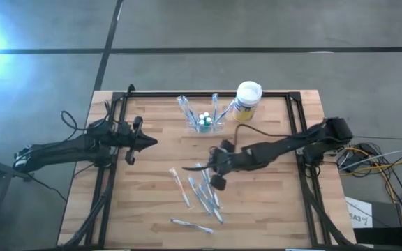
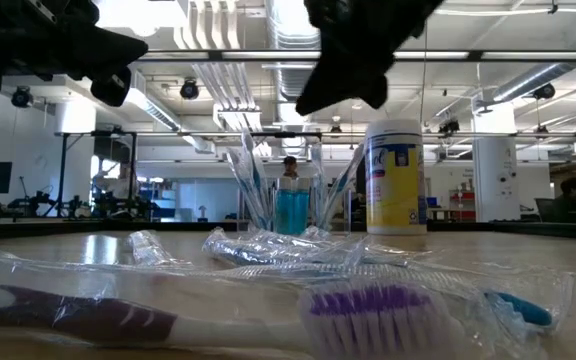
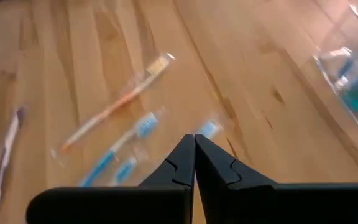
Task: Pick & Place toothbrushing station
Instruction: Put the blue toothbrush into the transparent toothbrush holder
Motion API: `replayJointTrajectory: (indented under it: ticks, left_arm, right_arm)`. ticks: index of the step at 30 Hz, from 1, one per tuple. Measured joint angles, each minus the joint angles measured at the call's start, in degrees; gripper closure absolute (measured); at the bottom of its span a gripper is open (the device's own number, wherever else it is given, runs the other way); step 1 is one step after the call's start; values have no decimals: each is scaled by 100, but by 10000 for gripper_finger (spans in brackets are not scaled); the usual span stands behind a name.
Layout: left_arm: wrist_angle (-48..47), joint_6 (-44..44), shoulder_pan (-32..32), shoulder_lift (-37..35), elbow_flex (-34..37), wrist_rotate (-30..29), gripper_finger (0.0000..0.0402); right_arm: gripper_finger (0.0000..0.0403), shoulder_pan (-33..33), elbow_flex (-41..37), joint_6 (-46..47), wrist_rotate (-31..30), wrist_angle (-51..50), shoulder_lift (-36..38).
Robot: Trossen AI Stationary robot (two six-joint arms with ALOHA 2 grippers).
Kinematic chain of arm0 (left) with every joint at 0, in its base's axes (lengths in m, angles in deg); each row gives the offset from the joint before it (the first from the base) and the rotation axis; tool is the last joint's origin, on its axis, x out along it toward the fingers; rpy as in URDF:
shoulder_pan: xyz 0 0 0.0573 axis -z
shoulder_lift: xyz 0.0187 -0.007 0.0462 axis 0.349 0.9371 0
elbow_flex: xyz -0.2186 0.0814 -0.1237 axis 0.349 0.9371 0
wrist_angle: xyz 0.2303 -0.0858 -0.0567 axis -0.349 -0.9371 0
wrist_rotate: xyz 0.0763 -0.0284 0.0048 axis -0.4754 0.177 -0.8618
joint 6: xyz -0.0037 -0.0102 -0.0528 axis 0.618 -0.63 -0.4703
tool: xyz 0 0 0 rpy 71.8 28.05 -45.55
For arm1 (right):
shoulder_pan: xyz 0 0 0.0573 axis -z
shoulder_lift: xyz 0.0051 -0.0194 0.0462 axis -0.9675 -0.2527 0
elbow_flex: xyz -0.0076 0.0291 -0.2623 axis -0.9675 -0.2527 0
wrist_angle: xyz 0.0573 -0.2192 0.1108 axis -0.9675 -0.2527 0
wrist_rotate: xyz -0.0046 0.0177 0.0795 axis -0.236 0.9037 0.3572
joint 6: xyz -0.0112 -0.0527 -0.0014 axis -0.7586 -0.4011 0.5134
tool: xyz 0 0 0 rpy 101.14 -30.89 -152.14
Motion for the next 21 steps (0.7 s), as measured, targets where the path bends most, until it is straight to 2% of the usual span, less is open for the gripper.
replayJointTrajectory:
  ticks: [5, 10, 14, 21]
  left_arm:
    - [-3, 4, 0, 0, 0, -2, 385]
    - [-23, 4, 0, 0, 0, 19, 385]
    - [-78, 7, 0, 0, 0, 64, 381]
    - [-117, 9, 2, 0, 2, 92, 383]
  right_arm:
    - [349, 54, 1182, 151, 543, -845, -786]
    - [274, 120, 2238, 378, 598, -2256, -1533]
    - [229, 201, 2874, 436, 737, -2817, -2088]
    - [205, 374, 3733, 299, 903, -3426, -3001]
